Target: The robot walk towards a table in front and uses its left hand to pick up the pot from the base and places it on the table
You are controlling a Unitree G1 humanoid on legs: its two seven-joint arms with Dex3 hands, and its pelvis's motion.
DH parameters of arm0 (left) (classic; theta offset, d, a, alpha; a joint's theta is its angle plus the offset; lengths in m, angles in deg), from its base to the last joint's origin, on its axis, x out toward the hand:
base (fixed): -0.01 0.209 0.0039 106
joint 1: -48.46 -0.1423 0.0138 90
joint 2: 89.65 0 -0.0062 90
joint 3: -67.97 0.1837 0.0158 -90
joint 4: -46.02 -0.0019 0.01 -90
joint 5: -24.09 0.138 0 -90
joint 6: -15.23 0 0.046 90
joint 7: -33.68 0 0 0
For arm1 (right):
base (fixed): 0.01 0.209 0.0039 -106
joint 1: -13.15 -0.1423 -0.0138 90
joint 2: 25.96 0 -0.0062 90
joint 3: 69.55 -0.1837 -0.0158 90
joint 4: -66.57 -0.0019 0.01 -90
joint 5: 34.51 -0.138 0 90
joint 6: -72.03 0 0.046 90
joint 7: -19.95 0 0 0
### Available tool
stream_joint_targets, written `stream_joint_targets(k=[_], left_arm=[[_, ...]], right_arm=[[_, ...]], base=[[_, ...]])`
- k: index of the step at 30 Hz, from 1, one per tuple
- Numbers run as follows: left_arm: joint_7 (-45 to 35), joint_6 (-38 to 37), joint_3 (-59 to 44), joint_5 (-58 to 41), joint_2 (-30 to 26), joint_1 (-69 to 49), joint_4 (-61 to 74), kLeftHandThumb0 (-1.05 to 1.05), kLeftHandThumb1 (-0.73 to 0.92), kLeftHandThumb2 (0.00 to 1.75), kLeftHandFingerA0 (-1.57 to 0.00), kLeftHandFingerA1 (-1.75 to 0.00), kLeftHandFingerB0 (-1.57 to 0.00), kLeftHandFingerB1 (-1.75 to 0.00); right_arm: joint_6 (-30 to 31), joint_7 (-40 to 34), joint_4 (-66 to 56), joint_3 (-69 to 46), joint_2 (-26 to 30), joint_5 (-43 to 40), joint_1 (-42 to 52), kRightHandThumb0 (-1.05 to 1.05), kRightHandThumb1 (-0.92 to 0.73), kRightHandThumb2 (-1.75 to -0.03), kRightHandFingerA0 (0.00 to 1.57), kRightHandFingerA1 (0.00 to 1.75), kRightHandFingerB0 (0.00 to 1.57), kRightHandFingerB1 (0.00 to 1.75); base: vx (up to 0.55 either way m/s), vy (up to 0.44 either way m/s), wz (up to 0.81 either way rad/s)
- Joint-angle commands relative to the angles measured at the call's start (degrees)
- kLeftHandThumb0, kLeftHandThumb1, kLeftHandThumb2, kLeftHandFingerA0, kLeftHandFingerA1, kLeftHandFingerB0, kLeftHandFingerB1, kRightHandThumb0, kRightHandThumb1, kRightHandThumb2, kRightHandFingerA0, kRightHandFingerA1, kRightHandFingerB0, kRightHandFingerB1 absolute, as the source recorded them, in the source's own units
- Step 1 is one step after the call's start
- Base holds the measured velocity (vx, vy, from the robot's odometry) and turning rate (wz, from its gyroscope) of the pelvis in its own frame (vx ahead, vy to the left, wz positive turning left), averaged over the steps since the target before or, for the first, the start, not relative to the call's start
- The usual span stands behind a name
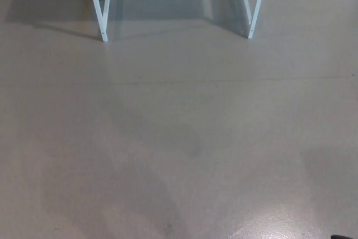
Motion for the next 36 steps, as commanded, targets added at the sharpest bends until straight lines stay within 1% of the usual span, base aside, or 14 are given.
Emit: stream_joint_targets(k=[1, 5, 9, 13, 16, 18, 23, 24, 27, 29, 30, 31, 35, 36], left_arm=[[-2.66, -3.23, -0.64, -2.24, -0.65, -1.38, 0.23, 0.06, 0.52, 0.55, -0.50, -0.40, -0.41, -0.36], [-3.96, -3.41, -0.66, -2.54, -0.97, -3.06, -0.16, 0.10, 0.53, 0.56, -0.48, -0.39, -0.39, -0.35], [-3.81, -4.79, -0.68, -2.27, -1.21, -2.76, -2.46, 0.08, 0.51, 0.55, -0.50, -0.40, -0.41, -0.36], [-4.07, -5.03, -0.79, -2.72, -1.04, -2.85, -2.33, 0.09, 0.51, 0.55, -0.50, -0.40, -0.42, -0.36], [-3.94, -4.90, -0.55, -2.68, -1.08, -3.05, -1.95, 0.08, 0.51, 0.55, -0.50, -0.40, -0.41, -0.36], [-3.49, -4.84, -0.08, -2.18, -1.20, -3.39, -1.29, 0.07, 0.52, 0.55, -0.49, -0.39, -0.40, -0.35], [-3.89, -4.17, -0.67, -3.46, -0.90, -2.68, -0.99, 0.10, 0.51, 0.56, -0.48, -0.40, -0.41, -0.36], [-4.60, -4.30, -0.80, -3.65, -1.20, -2.36, -1.87, 0.11, 0.52, 0.56, -0.47, -0.40, -0.40, -0.36], [-4.29, -4.27, -0.67, -3.44, -1.35, -2.31, -2.15, 0.10, 0.52, 0.55, -0.48, -0.40, -0.40, -0.36], [-4.04, -4.77, -0.49, -3.15, -1.44, -2.32, -2.51, 0.09, 0.52, 0.55, -0.48, -0.40, -0.40, -0.35], [-4.22, -4.73, -0.59, -3.32, -1.44, -2.32, -2.62, 0.10, 0.52, 0.55, -0.48, -0.40, -0.40, -0.36], [-4.27, -4.66, -0.59, -3.39, -1.43, -2.46, -2.45, 0.10, 0.52, 0.56, -0.48, -0.40, -0.40, -0.36], [-4.70, -4.33, -1.08, -4.21, -1.18, -2.90, -1.76, 0.11, 0.51, 0.56, -0.49, -0.40, -0.40, -0.36], [-4.65, -4.45, -1.15, -4.15, -1.29, -2.71, -2.17, 0.11, 0.51, 0.56, -0.49, -0.40, -0.41, -0.36]], right_arm=[[-4.32, 1.22, 1.46, -0.43, 0.23, -1.71, 1.46, -0.14, -0.53, -0.55, 0.69, 0.47, 0.48, 0.40], [-5.80, 1.50, 2.63, -0.22, 0.23, -1.80, 3.07, -0.16, -0.53, -0.55, 0.66, 0.47, 0.47, 0.40], [-7.04, 1.68, 4.27, -0.14, 0.43, -1.93, 3.22, -0.16, -0.54, -0.55, 0.73, 0.51, 0.48, 0.42], [-8.09, 1.76, 4.60, -0.26, 0.35, -2.32, 3.53, -0.15, -0.54, -0.55, 0.73, 0.51, 0.50, 0.42], [-8.34, 1.66, 4.51, -0.16, 0.30, -2.36, 3.66, -0.16, -0.53, -0.56, 0.76, 0.51, 0.50, 0.42], [-8.38, 1.41, 4.18, -0.13, 0.14, -2.39, 3.80, -0.13, -0.54, -0.55, 0.77, 0.51, 0.50, 0.42], [-8.16, 1.33, 4.97, -0.03, 0.27, -2.38, 2.58, -0.13, -0.54, -0.55, 0.75, 0.51, 0.48, 0.42], [-8.15, 1.30, 4.91, 0.26, 0.38, -2.05, 2.59, -0.15, -0.54, -0.56, 0.71, 0.50, 0.48, 0.42], [-8.21, 1.05, 5.16, 0.40, 0.40, -1.95, 2.58, -0.13, -0.53, -0.55, 0.69, 0.49, 0.47, 0.40], [-7.96, 0.63, 4.83, 0.74, 0.49, -1.57, 2.76, -0.13, -0.53, -0.55, 0.70, 0.48, 0.48, 0.40], [-7.91, 0.44, 4.73, 0.85, 0.49, -1.45, 2.77, -0.17, -0.54, -0.56, 0.72, 0.49, 0.49, 0.41], [-8.12, 0.28, 5.06, 0.89, 0.51, -1.42, 2.54, -0.16, -0.54, -0.56, 0.74, 0.50, 0.50, 0.42], [-8.50, 0.93, 5.51, 0.81, 0.34, -1.97, 2.51, -0.13, -0.54, -0.55, 0.69, 0.50, 0.47, 0.41], [-8.62, 0.89, 5.70, 0.85, 0.30, -1.91, 2.45, -0.16, -0.54, -0.56, 0.70, 0.50, 0.48, 0.42]], base=[[0.00, 0.000, 0.00], [0.00, 0.000, 0.00], [0.00, 0.000, 0.00], [0.00, 0.000, 0.00], [0.00, 0.000, 0.00], [0.15, -0.020, -0.07], [-0.05, 0.012, 0.22], [0.04, 0.034, -0.07], [0.02, 0.079, -0.01], [0.09, 0.210, -0.14], [0.13, 0.311, -0.22], [0.25, 0.336, 0.11], [0.14, 0.025, -0.07], [0.20, 0.206, 0.00]])
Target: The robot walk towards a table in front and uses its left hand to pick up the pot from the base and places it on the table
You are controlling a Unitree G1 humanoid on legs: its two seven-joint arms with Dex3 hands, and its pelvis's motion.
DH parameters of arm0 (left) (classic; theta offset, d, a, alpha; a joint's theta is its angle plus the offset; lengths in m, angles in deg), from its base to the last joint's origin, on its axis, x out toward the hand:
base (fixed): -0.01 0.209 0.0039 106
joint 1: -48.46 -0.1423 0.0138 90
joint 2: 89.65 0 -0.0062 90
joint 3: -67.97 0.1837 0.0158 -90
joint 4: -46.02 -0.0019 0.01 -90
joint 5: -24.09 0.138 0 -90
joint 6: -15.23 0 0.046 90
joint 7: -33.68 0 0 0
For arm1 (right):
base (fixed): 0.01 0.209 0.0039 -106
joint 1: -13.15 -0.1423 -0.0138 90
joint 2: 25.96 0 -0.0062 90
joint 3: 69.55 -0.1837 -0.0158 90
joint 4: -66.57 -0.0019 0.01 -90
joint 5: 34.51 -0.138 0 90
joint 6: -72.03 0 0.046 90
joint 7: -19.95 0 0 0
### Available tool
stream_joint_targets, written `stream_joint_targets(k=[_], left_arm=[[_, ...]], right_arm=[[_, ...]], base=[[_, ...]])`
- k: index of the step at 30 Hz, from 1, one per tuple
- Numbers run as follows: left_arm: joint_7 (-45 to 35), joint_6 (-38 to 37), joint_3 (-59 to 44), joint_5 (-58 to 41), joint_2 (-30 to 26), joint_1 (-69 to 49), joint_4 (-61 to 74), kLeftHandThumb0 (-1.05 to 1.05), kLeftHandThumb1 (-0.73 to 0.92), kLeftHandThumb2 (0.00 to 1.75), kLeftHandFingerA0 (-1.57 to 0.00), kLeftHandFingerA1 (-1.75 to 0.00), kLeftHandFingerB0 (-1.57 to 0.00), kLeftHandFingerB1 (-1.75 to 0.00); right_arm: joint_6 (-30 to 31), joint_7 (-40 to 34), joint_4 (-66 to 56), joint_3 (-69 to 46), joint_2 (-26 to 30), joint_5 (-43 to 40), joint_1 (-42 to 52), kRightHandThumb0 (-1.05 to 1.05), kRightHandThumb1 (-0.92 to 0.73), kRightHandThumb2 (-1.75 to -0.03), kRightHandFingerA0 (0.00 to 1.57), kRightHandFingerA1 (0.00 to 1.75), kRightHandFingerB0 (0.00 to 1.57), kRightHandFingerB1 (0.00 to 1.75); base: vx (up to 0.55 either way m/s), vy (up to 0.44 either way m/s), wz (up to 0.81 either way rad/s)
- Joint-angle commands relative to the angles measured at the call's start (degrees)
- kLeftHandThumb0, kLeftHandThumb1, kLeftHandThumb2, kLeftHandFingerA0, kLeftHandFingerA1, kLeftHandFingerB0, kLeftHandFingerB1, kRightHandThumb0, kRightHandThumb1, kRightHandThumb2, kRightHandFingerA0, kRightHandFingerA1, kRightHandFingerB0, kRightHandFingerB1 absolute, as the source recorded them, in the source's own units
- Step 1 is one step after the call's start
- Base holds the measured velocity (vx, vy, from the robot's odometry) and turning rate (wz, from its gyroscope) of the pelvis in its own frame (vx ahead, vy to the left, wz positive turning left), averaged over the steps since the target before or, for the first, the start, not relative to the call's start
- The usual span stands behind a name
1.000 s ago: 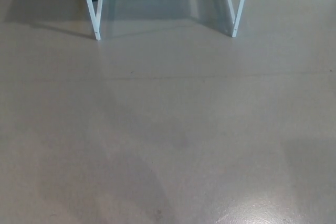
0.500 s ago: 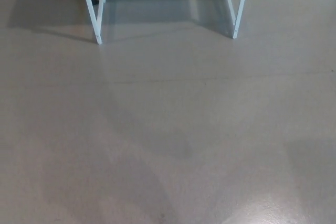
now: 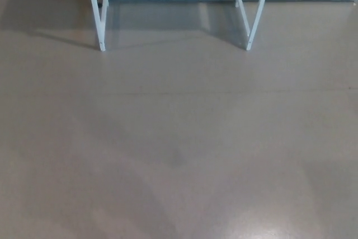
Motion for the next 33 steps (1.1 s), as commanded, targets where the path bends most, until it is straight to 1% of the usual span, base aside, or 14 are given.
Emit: stream_joint_targets(k=[1, 4, 8, 13, 15, 20, 24, 25, 29, 33], left_arm=[[-0.44, -0.73, -0.41, -1.18, -0.63, 0.06, -0.77, 0.11, 0.51, 0.56, -0.49, -0.40, -0.41, -0.36], [-0.76, -0.09, -0.83, -1.80, -0.47, -0.11, 0.25, 0.12, 0.51, 0.56, -0.51, -0.41, -0.41, -0.36], [-1.13, -0.05, -0.93, -1.88, -0.78, 0.44, -0.11, 0.11, 0.52, 0.56, -0.48, -0.40, -0.40, -0.36], [-1.13, 0.47, -0.77, -2.07, -0.75, -0.10, 1.14, 0.10, 0.51, 0.56, -0.48, -0.40, -0.40, -0.36], [-1.22, 0.81, -0.81, -2.16, -0.84, -0.01, 0.95, 0.10, 0.52, 0.55, -0.48, -0.40, -0.40, -0.36], [-1.10, 0.49, -0.84, -2.05, -1.13, 0.70, -0.77, 0.08, 0.51, 0.55, -0.50, -0.40, -0.41, -0.36], [-1.60, 0.54, -0.97, -2.33, -1.42, 1.22, -2.02, 0.09, 0.52, 0.55, -0.48, -0.40, -0.41, -0.36], [-1.94, 0.91, -1.00, -2.67, -1.13, 0.79, -1.05, 0.10, 0.52, 0.56, -0.49, -0.40, -0.40, -0.36], [-1.54, 0.77, -1.30, -2.80, -1.26, 1.27, -2.16, 0.09, 0.51, 0.55, -0.51, -0.40, -0.42, -0.36], [-1.51, 0.49, -1.12, -2.74, -1.35, 1.44, -2.54, 0.10, 0.51, 0.55, -0.50, -0.40, -0.40, -0.36]], right_arm=[[-1.19, -0.28, 0.78, -0.06, 0.69, -0.36, -0.25, -0.16, -0.54, -0.56, 0.70, 0.50, 0.48, 0.42], [-0.92, -0.52, 0.23, 0.38, 0.64, -0.07, -0.39, -0.16, -0.54, -0.55, 0.75, 0.50, 0.49, 0.41], [-0.66, -0.82, 0.07, 0.81, 0.53, 0.10, -0.72, -0.14, -0.54, -0.55, 0.72, 0.49, 0.48, 0.41], [0.54, -0.37, -0.66, 0.99, 0.48, -0.37, -0.30, -0.13, -0.54, -0.55, 0.74, 0.48, 0.47, 0.40], [0.01, -0.82, -0.71, 1.58, 0.65, 0.35, -0.22, -0.17, -0.55, -0.56, 0.72, 0.49, 0.48, 0.41], [-1.10, -1.34, 0.17, 2.54, 1.08, 0.99, -0.43, -0.16, -0.55, -0.56, 0.71, 0.48, 0.48, 0.41], [-0.51, -1.58, -0.16, 2.65, 0.98, 0.64, -0.22, -0.17, -0.55, -0.56, 0.74, 0.49, 0.49, 0.41], [-0.82, -2.73, -0.17, 3.12, 1.20, 1.55, -0.30, -0.18, -0.53, -0.56, 0.76, 0.49, 0.50, 0.41], [-0.94, -2.87, -0.38, 3.56, 1.16, 1.51, -0.25, -0.19, -0.54, -0.56, 0.72, 0.48, 0.49, 0.41], [-2.14, -3.17, 0.68, 4.02, 1.41, 1.87, -0.50, -0.19, -0.54, -0.56, 0.74, 0.49, 0.51, 0.42]], base=[[0.18, 0.181, 0.02], [0.21, 0.100, 0.07], [0.21, -0.032, 0.14], [0.25, -0.149, 0.08], [0.26, -0.193, 0.31], [0.18, -0.087, -0.03], [0.16, 0.064, -0.12], [0.23, 0.170, -0.17], [0.27, 0.261, -0.08], [0.22, 0.142, 0.04]])
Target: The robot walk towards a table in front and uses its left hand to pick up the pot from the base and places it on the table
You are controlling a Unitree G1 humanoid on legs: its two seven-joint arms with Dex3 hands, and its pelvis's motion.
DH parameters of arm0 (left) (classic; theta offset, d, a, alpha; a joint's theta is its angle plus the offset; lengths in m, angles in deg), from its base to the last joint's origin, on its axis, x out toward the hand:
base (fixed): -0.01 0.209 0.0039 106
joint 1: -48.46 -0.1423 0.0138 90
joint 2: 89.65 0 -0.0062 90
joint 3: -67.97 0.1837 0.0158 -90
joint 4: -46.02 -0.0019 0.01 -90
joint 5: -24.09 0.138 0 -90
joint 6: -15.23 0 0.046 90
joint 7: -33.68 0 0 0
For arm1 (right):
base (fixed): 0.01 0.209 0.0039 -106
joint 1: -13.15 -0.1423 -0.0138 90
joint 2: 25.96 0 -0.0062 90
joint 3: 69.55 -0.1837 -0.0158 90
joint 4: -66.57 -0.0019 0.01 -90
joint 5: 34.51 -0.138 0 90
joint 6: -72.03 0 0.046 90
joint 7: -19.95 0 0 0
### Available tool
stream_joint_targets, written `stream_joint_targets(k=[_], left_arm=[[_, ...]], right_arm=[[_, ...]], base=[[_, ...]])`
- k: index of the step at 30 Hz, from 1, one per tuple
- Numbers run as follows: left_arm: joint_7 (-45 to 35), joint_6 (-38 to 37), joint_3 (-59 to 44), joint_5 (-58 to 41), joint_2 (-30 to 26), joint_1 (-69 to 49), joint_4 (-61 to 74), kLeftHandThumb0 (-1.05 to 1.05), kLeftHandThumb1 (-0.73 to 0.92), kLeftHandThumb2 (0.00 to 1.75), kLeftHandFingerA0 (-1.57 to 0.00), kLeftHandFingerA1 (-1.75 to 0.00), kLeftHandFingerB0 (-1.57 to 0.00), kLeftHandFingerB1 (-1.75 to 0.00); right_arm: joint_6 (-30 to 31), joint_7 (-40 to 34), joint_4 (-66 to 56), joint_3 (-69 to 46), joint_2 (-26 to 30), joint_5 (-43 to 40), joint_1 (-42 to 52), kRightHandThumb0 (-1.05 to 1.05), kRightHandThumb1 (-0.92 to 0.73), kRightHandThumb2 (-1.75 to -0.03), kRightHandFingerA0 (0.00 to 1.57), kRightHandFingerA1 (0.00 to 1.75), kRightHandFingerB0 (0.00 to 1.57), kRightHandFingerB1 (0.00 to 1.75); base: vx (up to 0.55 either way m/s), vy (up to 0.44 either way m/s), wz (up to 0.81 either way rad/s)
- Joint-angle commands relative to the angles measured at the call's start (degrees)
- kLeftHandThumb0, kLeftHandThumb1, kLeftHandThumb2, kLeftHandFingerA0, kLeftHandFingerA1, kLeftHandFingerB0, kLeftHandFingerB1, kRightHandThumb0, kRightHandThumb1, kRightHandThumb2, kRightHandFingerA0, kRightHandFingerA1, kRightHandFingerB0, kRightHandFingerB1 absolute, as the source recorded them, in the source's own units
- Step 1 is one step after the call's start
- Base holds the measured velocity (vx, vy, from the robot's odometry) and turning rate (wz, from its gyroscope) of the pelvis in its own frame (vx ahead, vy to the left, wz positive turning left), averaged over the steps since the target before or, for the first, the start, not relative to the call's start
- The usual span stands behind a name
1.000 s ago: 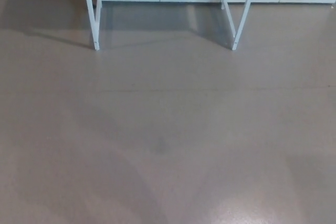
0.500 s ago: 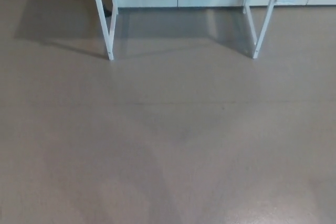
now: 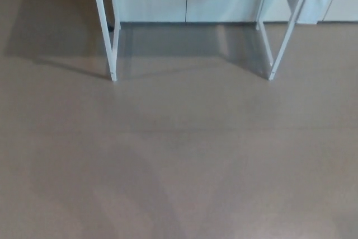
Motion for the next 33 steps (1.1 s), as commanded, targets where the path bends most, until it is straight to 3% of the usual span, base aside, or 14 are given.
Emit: stream_joint_targets(k=[1, 17, 30, 33], left_arm=[[-0.25, 0.16, -0.07, -0.67, -0.72, 0.20, -0.94, 0.10, 0.51, 0.55, -0.50, -0.40, -0.40, -0.36], [0.34, 0.10, 0.76, -0.15, -0.67, -0.78, 0.65, 0.10, 0.51, 0.56, -0.49, -0.40, -0.42, -0.36], [1.49, -0.69, 2.50, 1.24, -1.11, 1.16, 0.26, 0.05, 0.51, 0.54, -0.51, -0.40, -0.41, -0.36], [1.89, -0.39, 2.50, 0.91, -1.19, 1.35, 0.56, 0.04, 0.50, 0.54, -0.50, -0.40, -0.42, -0.36]], right_arm=[[-1.43, -0.86, 0.77, 0.05, 1.01, 0.52, 0.11, -0.18, -0.55, -0.56, 0.74, 0.49, 0.50, 0.42], [-2.25, -2.92, 2.64, 2.12, 1.49, 2.89, -0.42, -0.18, -0.57, -0.56, 0.70, 0.47, 0.47, 0.40], [-2.16, -2.05, 5.16, 1.87, 1.36, 1.92, -3.53, -0.19, -0.57, -0.56, 0.73, 0.50, 0.48, 0.40], [-1.17, -2.39, 4.82, 1.94, 1.31, 2.17, -3.82, -0.19, -0.58, -0.57, 0.67, 0.47, 0.46, 0.39]], base=[[0.20, 0.073, 0.06], [0.25, -0.113, 0.04], [0.27, 0.143, -0.05], [0.26, 0.047, 0.09]])
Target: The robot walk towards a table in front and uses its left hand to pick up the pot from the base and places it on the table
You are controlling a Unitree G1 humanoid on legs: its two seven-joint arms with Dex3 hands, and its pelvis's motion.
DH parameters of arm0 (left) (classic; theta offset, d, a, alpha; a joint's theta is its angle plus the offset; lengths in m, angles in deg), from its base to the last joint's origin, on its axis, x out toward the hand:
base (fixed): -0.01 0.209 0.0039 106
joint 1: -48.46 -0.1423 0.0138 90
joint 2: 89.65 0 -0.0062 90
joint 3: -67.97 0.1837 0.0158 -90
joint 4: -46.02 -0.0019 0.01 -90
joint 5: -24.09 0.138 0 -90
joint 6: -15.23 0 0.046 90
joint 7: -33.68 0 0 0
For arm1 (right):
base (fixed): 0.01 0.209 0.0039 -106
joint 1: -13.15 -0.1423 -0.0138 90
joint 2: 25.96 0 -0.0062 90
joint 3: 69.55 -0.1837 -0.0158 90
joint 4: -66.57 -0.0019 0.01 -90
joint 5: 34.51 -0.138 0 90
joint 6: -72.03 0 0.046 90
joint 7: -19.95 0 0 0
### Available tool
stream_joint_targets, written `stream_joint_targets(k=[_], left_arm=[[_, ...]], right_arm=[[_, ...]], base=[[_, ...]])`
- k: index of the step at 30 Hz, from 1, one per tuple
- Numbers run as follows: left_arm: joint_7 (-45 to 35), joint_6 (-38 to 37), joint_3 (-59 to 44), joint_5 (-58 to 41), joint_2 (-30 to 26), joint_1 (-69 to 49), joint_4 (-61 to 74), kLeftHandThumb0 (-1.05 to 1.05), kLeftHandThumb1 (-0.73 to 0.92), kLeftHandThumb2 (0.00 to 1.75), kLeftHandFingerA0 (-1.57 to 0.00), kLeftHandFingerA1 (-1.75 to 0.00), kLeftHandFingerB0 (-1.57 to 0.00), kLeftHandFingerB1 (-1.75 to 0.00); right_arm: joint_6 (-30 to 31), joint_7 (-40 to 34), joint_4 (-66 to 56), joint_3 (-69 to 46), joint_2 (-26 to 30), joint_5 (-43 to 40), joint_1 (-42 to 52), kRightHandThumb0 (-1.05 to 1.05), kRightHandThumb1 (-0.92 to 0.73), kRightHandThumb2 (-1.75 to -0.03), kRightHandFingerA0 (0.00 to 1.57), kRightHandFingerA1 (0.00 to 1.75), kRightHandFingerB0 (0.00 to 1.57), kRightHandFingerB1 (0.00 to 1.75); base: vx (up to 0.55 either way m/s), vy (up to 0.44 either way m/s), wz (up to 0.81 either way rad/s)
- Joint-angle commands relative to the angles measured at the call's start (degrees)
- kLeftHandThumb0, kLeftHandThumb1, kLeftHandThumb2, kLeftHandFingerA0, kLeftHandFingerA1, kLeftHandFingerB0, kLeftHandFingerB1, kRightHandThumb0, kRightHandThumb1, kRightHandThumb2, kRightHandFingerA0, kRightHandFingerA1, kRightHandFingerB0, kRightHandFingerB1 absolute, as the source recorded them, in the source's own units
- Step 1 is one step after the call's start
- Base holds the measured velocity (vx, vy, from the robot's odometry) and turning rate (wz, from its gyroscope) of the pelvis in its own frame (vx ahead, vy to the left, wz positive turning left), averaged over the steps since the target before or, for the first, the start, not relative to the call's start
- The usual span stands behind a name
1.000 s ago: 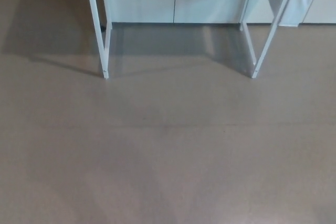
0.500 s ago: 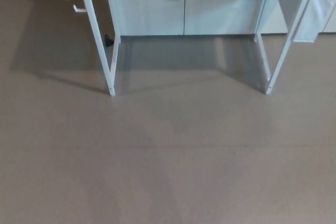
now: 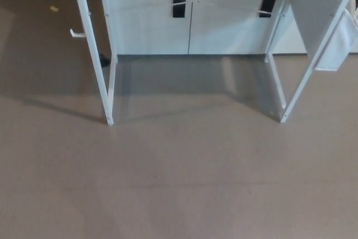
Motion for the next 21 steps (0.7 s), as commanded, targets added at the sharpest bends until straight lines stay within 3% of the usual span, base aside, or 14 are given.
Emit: stream_joint_targets(k=[1, 12, 21], left_arm=[[0.66, -0.24, 0.31, 0.27, -0.95, 0.33, 0.03, 0.05, 0.51, 0.55, -0.48, -0.39, -0.41, -0.36], [1.40, -0.42, 0.67, 0.40, -0.92, -1.01, 1.00, 0.04, 0.50, 0.54, -0.52, -0.40, -0.43, -0.36], [0.06, -0.80, 0.59, -0.04, -0.73, -2.87, 1.14, 0.06, 0.51, 0.55, -0.52, -0.40, -0.43, -0.37]], right_arm=[[0.91, -0.48, 0.21, -0.32, 0.89, -0.02, -0.96, -0.19, -0.58, -0.57, 0.66, 0.46, 0.46, 0.39], [-0.57, -0.65, 0.75, 0.34, 1.19, 0.67, -0.01, -0.16, -0.59, -0.57, 0.68, 0.48, 0.46, 0.40], [-1.61, -0.55, 0.61, 0.52, 1.62, 1.28, 1.78, -0.19, -0.59, -0.57, 0.68, 0.49, 0.46, 0.40]], base=[[0.26, -0.003, 0.10], [0.28, -0.196, 0.12], [0.30, 0.069, -0.13]])
